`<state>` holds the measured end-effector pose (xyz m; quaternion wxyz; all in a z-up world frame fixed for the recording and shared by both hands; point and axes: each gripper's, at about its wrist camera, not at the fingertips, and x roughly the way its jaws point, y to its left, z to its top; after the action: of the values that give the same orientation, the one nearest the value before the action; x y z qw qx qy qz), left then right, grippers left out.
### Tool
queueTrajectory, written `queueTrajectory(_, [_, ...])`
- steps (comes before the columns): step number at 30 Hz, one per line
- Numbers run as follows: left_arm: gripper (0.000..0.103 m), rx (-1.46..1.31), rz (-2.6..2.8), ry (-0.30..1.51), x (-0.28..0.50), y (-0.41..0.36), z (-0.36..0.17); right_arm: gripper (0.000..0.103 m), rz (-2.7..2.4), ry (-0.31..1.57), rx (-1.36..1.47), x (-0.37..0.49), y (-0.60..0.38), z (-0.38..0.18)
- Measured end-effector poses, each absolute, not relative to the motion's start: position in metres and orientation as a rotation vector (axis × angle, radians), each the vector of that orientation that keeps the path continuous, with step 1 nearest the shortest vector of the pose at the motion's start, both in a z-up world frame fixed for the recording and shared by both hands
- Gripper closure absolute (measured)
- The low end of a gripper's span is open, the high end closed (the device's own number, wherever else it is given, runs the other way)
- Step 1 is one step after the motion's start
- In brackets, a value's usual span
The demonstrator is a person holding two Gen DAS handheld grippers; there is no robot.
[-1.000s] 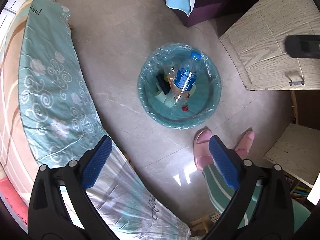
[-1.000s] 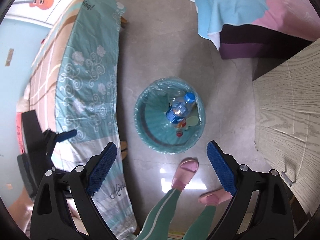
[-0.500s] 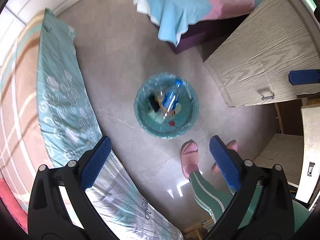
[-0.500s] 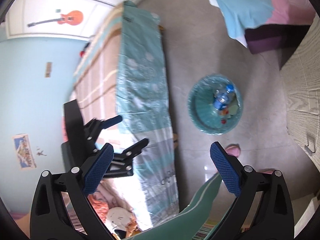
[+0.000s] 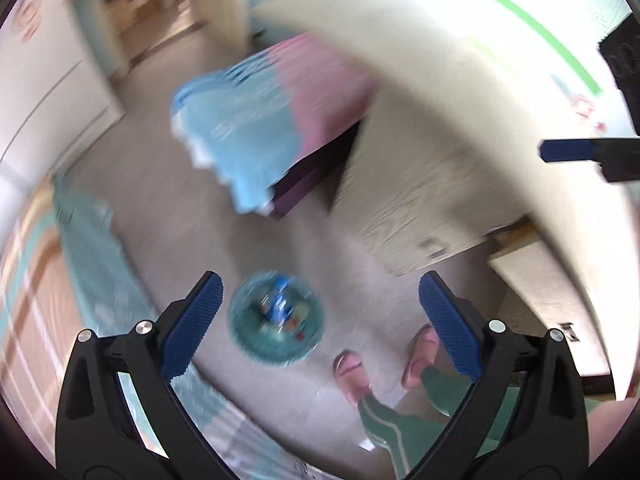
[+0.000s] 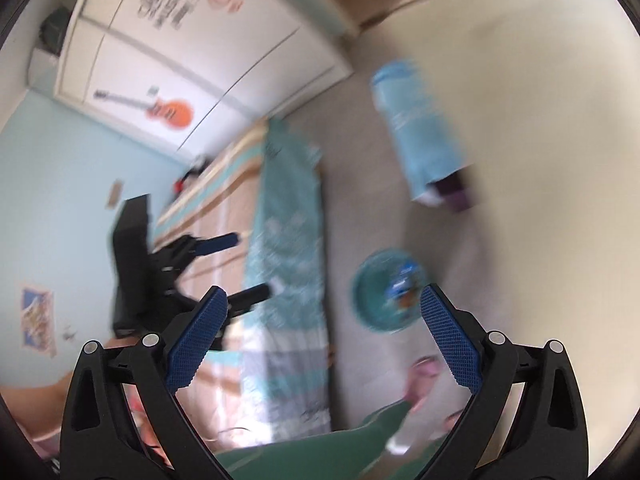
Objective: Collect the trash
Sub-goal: 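Return both grippers toward the table, then grasp the white marker with the right gripper while the left gripper grasps the red-labelled bottle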
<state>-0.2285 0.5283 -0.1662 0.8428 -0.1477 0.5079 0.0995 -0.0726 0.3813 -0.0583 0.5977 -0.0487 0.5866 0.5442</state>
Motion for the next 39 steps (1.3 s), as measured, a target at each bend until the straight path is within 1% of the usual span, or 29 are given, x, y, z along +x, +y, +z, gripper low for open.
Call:
queueTrajectory(3, [0.007, -0.24, 0.101, 1.032, -0.188, 0.498, -0.141, 0.007, 1.141, 1.306, -0.07, -0.038, 0.328, -0.043])
queueTrajectory(8, [0.007, -0.15, -0.073, 0.983, -0.112, 0.442, -0.111, 0.007, 0.892, 1.243, 0.027, 0.015, 0.227, -0.033])
queueTrajectory(14, [0.007, -0.004, -0.244, 0.949, -0.026, 0.357, -0.092, 0.007, 0.655, 1.204, 0.114, 0.055, 0.11, -0.039])
queueTrajectory(21, [0.007, 0.026, -0.368, 0.928, 0.059, 0.265, -0.078, 0.007, 0.471, 1.222, 0.155, 0.093, 0.006, -0.059])
queueTrajectory(26, [0.007, 0.088, -0.458, 0.91, 0.109, 0.224, -0.072, 0.007, 0.42, 1.222, 0.183, 0.114, -0.033, -0.063])
queueTrajectory(32, [0.007, 0.294, -0.648, 0.883, 0.174, 0.179, -0.065, 0.007, 0.364, 1.232, 0.209, 0.129, -0.058, -0.077])
queueTrajectory(39, [0.007, 0.546, -0.936, 0.872, 0.252, 0.136, -0.073, 0.007, 0.205, 1.215, 0.316, 0.14, -0.054, -0.094])
